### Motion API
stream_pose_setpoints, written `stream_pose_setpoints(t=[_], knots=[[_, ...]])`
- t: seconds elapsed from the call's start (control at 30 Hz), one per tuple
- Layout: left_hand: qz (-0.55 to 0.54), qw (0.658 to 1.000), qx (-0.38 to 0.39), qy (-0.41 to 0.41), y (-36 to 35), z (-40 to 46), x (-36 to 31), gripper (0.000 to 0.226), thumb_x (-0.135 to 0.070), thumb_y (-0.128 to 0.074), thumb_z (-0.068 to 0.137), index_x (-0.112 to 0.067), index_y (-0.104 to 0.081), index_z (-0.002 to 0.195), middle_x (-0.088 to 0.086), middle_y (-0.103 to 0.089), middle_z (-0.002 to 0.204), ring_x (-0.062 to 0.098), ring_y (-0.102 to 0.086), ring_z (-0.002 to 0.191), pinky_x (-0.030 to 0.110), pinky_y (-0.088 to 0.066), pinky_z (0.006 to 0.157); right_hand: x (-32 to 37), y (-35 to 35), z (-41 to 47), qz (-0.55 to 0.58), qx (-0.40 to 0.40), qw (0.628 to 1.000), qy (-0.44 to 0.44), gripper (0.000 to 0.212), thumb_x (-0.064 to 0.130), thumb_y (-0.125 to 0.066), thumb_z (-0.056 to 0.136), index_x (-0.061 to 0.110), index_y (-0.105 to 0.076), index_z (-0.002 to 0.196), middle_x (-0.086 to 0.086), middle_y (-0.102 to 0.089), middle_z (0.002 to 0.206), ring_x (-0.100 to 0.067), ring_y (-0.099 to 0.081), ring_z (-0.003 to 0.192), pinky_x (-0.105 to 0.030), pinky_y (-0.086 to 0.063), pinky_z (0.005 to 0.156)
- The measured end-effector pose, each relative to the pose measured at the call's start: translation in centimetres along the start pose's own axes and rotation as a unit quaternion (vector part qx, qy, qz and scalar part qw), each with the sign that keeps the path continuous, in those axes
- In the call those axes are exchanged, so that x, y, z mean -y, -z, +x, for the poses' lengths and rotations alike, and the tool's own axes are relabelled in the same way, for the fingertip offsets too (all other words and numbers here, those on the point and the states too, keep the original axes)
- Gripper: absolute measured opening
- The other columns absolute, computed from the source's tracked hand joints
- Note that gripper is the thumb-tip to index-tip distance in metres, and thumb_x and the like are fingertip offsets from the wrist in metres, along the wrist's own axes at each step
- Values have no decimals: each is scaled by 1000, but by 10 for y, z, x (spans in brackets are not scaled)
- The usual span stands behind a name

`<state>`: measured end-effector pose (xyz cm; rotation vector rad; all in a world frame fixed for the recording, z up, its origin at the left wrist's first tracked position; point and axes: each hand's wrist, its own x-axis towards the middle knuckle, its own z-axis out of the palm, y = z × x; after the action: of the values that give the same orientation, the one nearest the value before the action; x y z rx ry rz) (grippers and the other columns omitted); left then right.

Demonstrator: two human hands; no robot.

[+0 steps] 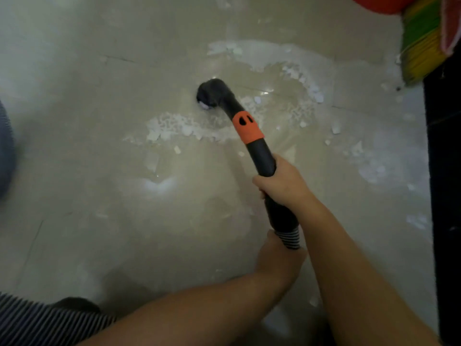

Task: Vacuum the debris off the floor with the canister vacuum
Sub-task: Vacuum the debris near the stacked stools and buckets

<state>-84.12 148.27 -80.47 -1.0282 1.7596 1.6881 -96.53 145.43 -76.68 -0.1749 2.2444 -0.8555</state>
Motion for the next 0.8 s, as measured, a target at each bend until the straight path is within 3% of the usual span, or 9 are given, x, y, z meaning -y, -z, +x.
stream_pose_setpoints(t=[0.07,0.13,0.17,0.3,0.43,0.53,0.63,0.73,0.8], knots=[[94,994,44,-25,-9,9,-5,38,-27,-63,82,-20,-51,117,-9,-52,85,15,-54,80,29,-50,76,-26,24,-2,53,-80,994,-45,26,13,-64,79,18,-52,102,-8,-65,77,-18,-63,55,-24,-48,51],[204,972,104,-47,-21,16,-10,15,-28,-64,79,-19,-54,87,-6,-49,71,14,-51,63,29,-49,62,-54,43,-7,109,-172,974,-99,29,14,-64,80,16,-52,106,-12,-66,80,-20,-64,57,-32,-55,59],[237,961,132,-51,-27,14,-17,16,-26,-64,79,-19,-50,75,-3,-48,67,13,-48,57,26,-44,55,-70,52,-13,137,-220,958,-122,30,14,-64,80,14,-52,107,-13,-66,82,-21,-64,57,-36,-58,63],[270,944,173,-73,-36,11,-18,24,-24,-65,80,-18,-44,69,2,-50,70,17,-48,59,24,-37,51,-98,67,-29,213,-332,903,-167,28,13,-64,80,11,-51,105,-16,-65,85,-20,-62,53,-31,-53,52],[203,972,100,-71,-29,10,5,29,-35,-64,72,-15,-52,89,5,-58,83,22,-57,72,27,-41,60,-75,52,-21,198,-276,932,-129,17,12,-64,77,17,-49,82,-16,-64,76,-26,-62,54,-40,-58,60],[139,985,47,-86,-28,8,16,50,-48,-60,62,-22,-58,104,-1,-67,93,16,-64,80,36,-55,68,-50,34,-20,132,-159,976,-68,22,12,-64,77,15,-51,94,-13,-64,76,-28,-64,58,-38,-57,61],[102,990,48,-88,-35,2,19,59,-51,-58,60,-26,-57,114,-4,-67,104,14,-65,89,37,-56,79,-42,31,-28,103,-82,991,-38,25,10,-63,79,17,-50,99,-8,-61,73,-24,-62,56,-33,-54,58],[150,980,96,-84,-45,-2,15,51,-44,-65,63,-21,-58,108,-2,-67,98,15,-64,83,34,-55,70,-65,48,-35,117,-149,979,-77,19,10,-64,79,17,-50,90,-9,-61,68,-23,-60,52,-33,-54,59],[213,961,154,-86,-51,-4,4,31,-32,-67,70,-14,-54,91,2,-60,86,19,-59,75,28,-46,59,-92,64,-43,158,-235,951,-123,19,11,-66,79,12,-52,92,-11,-61,67,-22,-59,50,-37,-55,60]])
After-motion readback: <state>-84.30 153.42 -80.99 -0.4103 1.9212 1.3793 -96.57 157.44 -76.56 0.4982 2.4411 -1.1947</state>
